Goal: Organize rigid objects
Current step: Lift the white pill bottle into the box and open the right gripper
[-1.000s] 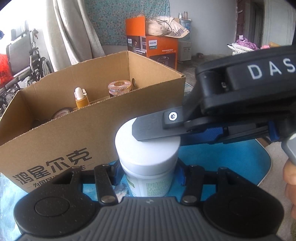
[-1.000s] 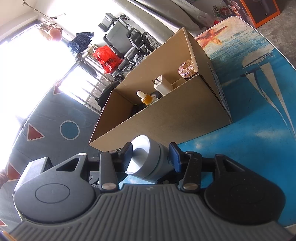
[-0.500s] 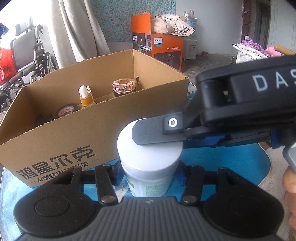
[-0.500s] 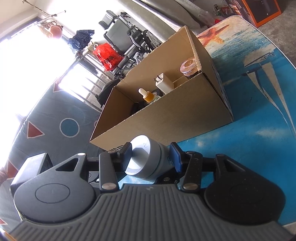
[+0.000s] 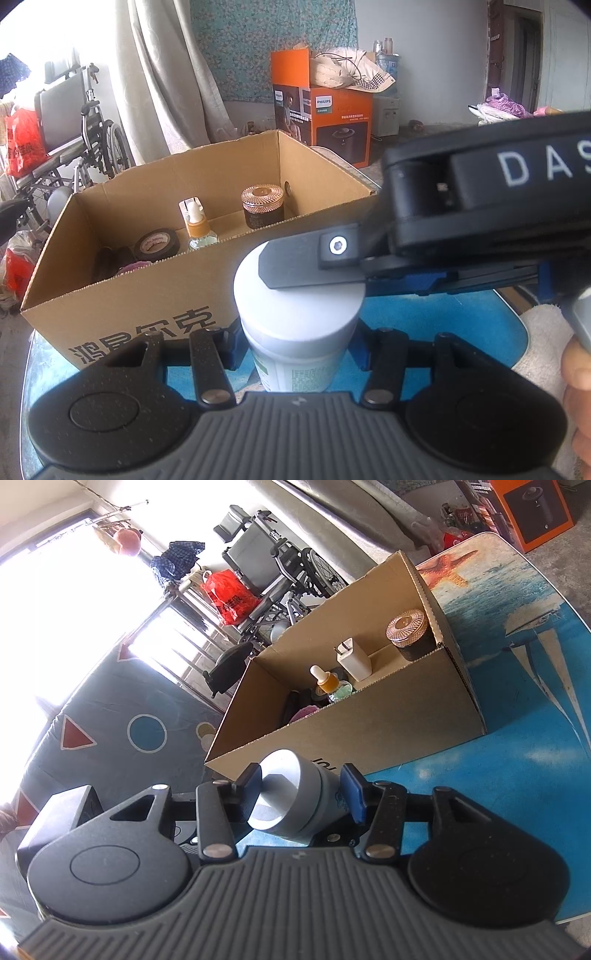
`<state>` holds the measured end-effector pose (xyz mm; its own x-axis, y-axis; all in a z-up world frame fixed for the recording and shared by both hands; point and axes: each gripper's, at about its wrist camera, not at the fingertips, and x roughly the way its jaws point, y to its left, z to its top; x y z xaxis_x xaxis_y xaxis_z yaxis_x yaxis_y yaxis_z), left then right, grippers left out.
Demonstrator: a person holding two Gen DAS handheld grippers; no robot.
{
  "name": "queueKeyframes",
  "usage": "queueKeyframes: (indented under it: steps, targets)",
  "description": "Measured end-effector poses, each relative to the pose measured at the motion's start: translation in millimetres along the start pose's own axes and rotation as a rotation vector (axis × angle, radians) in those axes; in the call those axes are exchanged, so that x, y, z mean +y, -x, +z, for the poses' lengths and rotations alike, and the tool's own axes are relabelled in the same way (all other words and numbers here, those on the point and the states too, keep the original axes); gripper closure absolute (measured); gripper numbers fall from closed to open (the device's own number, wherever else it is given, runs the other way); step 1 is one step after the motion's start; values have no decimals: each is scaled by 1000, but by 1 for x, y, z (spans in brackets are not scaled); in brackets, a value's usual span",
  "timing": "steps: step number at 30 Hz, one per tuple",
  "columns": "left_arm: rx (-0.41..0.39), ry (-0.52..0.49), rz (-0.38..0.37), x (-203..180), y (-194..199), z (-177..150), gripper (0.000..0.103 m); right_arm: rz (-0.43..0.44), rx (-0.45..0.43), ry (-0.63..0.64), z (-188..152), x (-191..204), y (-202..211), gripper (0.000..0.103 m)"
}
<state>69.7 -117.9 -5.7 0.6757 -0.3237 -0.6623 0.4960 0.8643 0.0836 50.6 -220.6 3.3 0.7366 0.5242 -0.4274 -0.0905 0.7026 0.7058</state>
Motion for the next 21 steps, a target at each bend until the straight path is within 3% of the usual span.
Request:
queueKeyframes:
  steps: [11, 16, 21]
  targets:
    - [-102, -10, 57, 3, 39, 12, 49, 50, -58, 84, 3, 44, 25, 56]
    - [-181, -38, 71, 7, 56, 41, 49, 73, -118, 153, 23, 72, 42, 56]
    - [-225, -29, 12, 20, 52, 85, 49, 51, -168, 220, 60, 96, 51, 55]
